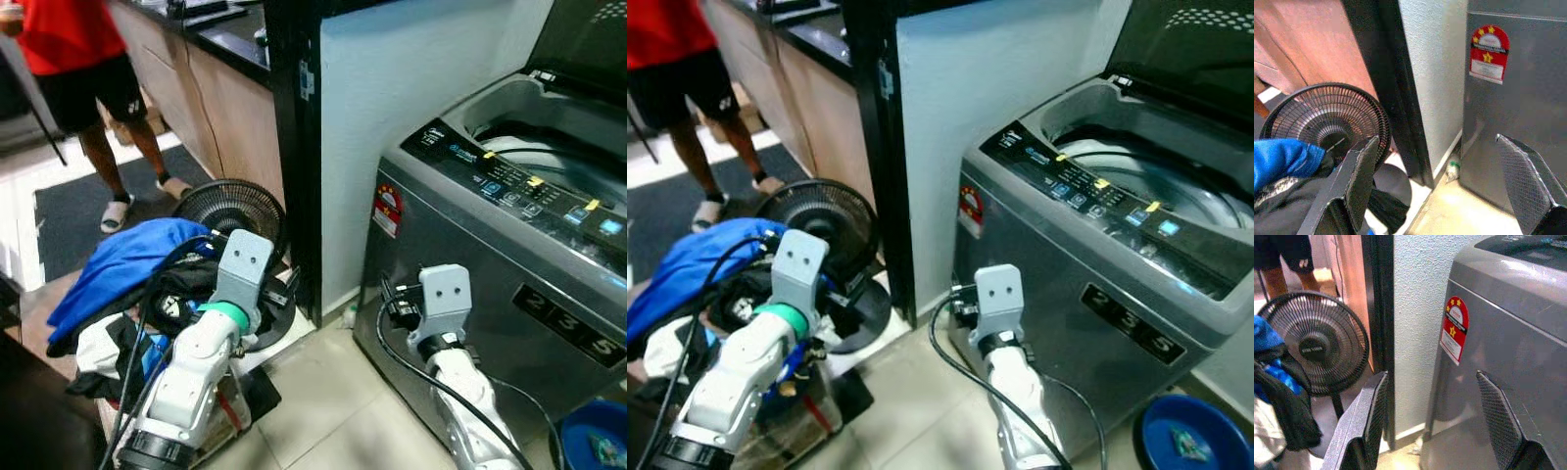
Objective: Clothes washing
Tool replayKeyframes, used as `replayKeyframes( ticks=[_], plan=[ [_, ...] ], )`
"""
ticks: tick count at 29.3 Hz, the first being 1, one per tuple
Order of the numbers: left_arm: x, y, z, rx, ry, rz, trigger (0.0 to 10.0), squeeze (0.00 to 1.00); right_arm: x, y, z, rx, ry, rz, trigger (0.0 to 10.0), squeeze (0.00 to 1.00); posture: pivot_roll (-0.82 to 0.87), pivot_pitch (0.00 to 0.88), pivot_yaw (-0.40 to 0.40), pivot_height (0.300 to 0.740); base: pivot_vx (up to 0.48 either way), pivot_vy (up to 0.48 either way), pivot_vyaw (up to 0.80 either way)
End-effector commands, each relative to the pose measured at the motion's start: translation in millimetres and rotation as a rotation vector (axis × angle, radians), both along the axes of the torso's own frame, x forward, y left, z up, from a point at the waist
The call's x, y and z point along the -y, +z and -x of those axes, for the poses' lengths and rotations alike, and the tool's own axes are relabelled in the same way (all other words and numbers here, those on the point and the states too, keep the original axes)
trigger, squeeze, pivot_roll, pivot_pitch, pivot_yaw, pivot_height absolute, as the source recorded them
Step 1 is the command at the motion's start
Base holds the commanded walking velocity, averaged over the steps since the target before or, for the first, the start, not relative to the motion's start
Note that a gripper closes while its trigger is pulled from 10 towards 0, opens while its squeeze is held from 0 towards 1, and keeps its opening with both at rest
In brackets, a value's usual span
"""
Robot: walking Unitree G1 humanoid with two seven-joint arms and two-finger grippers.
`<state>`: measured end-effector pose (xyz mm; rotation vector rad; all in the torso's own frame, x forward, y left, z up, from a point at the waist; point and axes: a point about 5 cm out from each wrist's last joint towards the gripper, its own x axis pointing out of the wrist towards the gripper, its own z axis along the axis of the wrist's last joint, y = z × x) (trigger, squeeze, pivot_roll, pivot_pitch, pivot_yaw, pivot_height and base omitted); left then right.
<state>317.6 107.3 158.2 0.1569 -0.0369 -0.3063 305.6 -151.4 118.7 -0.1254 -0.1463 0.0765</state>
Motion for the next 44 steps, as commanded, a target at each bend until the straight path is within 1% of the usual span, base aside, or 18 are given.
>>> replayKeyframes(
  ticks=[1, 22, 27, 28, 30, 32, 44],
  plan=[
    [-7.1, -6.0, 0.2, -0.012, 0.024, -0.022, 10.0, 0.0, -5.0, -0.2, -0.7, 0.007, 0.014, -0.007, 10.0, 0.0, 0.05, 0.0, 0.054, 0.74, 0.0, 0.0, 0.79],
    [-6.2, -6.6, -0.5, -0.004, 0.022, -0.034, 10.0, 0.0, -7.0, -3.7, 0.0, 0.007, 0.022, -0.014, 10.0, 0.0, 0.05, 0.0, 0.062, 0.74, 0.0, 0.0, 0.79],
    [-5.8, -7.2, -0.9, 0.009, 0.024, -0.048, 10.0, 0.0, -9.8, -4.9, 0.1, 0.006, 0.03, -0.023, 10.0, 0.0, 0.05, 0.0, 0.062, 0.74, 0.0, 0.0, 0.74],
    [-6.3, -8.4, -1.5, 0.014, 0.036, -0.07, 10.0, 0.0, -11.4, -4.4, 0.2, 0.007, 0.036, -0.031, 10.0, 0.0, 0.05, 0.0, 0.061, 0.74, 0.472, 0.0, 0.0],
    [-6.8, -9.5, -2.3, 0.018, 0.049, -0.085, 10.0, 0.0, -13.3, -4.0, 0.3, 0.009, 0.046, -0.033, 10.0, 0.0, 0.05, 0.0, 0.059, 0.74, 0.472, 0.0, 0.0],
    [-7.2, -11.2, -3.5, 0.012, 0.065, -0.086, 10.0, 0.0, -16.0, -3.2, 0.3, 0.011, 0.06, -0.038, 10.0, 0.0, 0.04, 0.0, 0.059, 0.74, 0.472, 0.0, 0.0],
    [-3.9, -10.7, -4.3, 0.019, 0.051, -0.081, 10.0, 0.0, -17.1, -7.1, 0.0, 0.001, 0.07, -0.02, 10.0, 0.0, 0.04, 0.0, 0.063, 0.74, 0.473, 0.0, 0.0]
  ],
)
